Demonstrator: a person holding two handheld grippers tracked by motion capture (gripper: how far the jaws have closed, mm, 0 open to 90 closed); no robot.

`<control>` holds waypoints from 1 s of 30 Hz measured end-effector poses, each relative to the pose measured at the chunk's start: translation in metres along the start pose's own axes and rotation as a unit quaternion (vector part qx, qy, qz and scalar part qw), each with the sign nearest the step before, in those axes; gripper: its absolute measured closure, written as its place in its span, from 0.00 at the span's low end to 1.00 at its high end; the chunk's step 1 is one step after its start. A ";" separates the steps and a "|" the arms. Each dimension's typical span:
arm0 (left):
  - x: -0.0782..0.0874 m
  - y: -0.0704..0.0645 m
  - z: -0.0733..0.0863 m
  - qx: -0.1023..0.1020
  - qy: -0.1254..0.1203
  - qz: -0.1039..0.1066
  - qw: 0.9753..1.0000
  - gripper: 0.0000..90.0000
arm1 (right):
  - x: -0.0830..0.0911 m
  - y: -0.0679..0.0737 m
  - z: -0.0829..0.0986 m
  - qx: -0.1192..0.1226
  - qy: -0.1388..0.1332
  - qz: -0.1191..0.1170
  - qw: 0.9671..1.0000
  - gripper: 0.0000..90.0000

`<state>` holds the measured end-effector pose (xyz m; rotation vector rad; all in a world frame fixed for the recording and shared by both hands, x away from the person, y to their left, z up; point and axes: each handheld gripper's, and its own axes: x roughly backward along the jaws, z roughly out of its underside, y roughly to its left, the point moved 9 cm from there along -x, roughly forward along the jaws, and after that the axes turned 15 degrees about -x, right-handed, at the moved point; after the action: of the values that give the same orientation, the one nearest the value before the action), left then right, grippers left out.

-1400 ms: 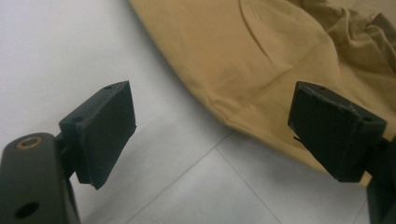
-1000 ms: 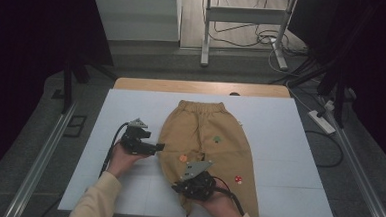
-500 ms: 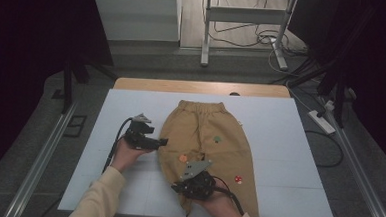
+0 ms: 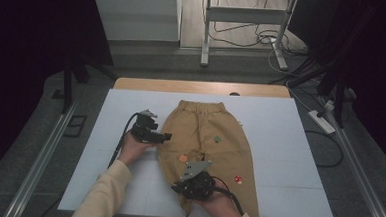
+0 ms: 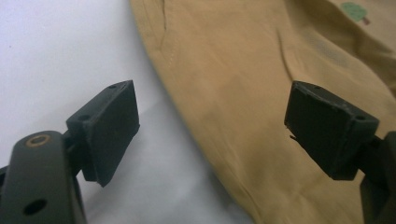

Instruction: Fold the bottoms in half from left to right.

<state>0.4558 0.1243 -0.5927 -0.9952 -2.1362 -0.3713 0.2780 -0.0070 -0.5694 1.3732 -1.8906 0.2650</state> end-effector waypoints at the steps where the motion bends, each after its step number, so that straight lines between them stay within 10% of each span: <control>1: -0.001 0.002 -0.002 -0.001 0.001 -0.001 1.000 0.19 | 0.000 0.000 0.000 0.000 0.001 0.001 1.000 0.95; 16: -0.015 0.001 0.000 -0.009 0.025 0.010 1.000 0.24 | 0.000 -0.001 0.000 0.001 0.000 0.002 1.000 0.95; 30: -0.015 -0.009 0.000 -0.020 0.027 0.032 0.999 0.92 | 0.001 -0.002 0.000 0.002 -0.001 0.005 1.000 0.95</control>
<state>0.4554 0.1103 -0.6033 -1.0610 -2.0509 -0.4059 0.2800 -0.0087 -0.5692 1.3679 -1.8987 0.2722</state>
